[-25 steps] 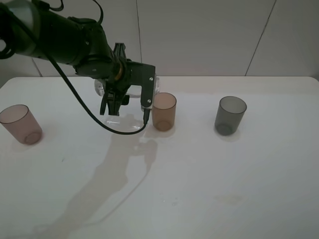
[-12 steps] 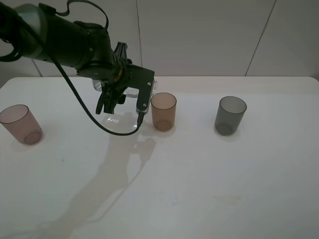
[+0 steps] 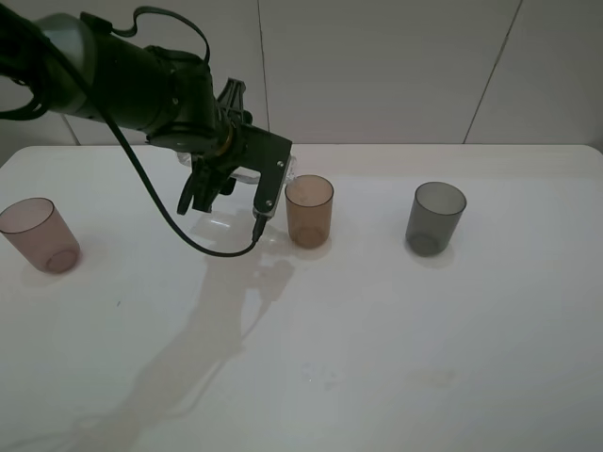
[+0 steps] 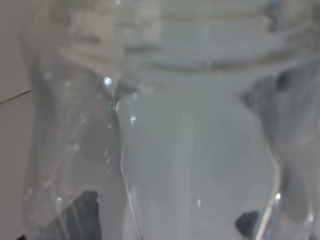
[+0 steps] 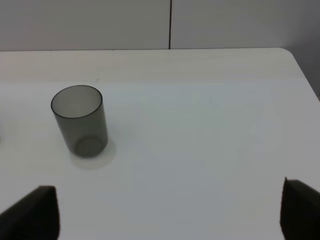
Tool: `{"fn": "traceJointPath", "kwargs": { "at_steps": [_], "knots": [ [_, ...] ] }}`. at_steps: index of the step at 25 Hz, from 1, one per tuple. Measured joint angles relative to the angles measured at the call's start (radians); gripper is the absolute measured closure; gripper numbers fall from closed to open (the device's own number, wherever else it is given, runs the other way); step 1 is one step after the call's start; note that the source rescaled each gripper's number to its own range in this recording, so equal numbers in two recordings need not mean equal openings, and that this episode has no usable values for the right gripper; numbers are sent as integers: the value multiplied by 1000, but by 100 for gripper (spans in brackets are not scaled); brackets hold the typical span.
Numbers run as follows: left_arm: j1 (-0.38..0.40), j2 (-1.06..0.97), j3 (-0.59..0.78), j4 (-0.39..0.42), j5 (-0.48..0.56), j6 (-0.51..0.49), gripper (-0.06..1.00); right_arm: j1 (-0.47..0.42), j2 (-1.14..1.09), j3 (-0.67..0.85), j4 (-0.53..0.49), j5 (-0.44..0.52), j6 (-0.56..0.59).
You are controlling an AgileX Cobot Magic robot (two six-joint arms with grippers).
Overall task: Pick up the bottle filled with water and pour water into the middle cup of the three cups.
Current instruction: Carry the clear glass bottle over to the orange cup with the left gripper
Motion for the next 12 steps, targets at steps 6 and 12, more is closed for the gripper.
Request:
{"fn": "traceJointPath", "kwargs": {
  "at_steps": [6,12],
  "knots": [
    [0,0,0,1,-34,0,94,0,0,0,0,0,0],
    [0,0,0,3,-39,0,94,0,0,0,0,0,0]
  ]
}}
